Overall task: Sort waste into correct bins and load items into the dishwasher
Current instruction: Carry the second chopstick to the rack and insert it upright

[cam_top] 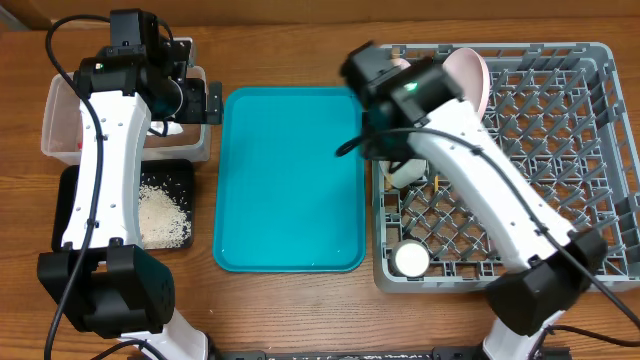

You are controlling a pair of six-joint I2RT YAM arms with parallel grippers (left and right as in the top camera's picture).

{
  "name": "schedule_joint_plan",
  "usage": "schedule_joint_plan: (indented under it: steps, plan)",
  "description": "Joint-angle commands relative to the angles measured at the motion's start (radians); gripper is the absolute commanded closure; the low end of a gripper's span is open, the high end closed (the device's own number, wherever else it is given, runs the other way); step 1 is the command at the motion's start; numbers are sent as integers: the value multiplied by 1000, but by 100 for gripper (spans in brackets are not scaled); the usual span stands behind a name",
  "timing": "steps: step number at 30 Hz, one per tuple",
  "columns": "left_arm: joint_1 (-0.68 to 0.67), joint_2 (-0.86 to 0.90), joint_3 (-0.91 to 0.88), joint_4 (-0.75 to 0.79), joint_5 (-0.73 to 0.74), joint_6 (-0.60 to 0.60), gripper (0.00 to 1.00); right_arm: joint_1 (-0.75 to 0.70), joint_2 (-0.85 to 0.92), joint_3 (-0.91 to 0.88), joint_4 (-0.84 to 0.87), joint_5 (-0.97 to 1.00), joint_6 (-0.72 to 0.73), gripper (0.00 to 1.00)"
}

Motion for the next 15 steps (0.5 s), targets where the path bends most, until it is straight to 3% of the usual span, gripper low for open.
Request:
schedule_joint_plan:
  steps: [1, 9, 11, 13, 15]
  plan:
    - [2, -15, 28, 0, -6, -6, 0, -103, -16, 5, -27, 58, -69, 96]
    - [2, -15, 28, 0, -6, -6, 0, -286, -16, -153, -37, -8, -248, 94]
    - [2, -15, 28, 0, -6, -6, 0, -298, -16, -183, -32, -7, -254, 86]
    - [2, -15, 28, 0, -6, -6, 0, -301, -16, -207, -33, -7, -261, 68]
    - [2, -15, 28, 0, -6, -6, 0, -301, -16, -207, -34, -7, -261, 62]
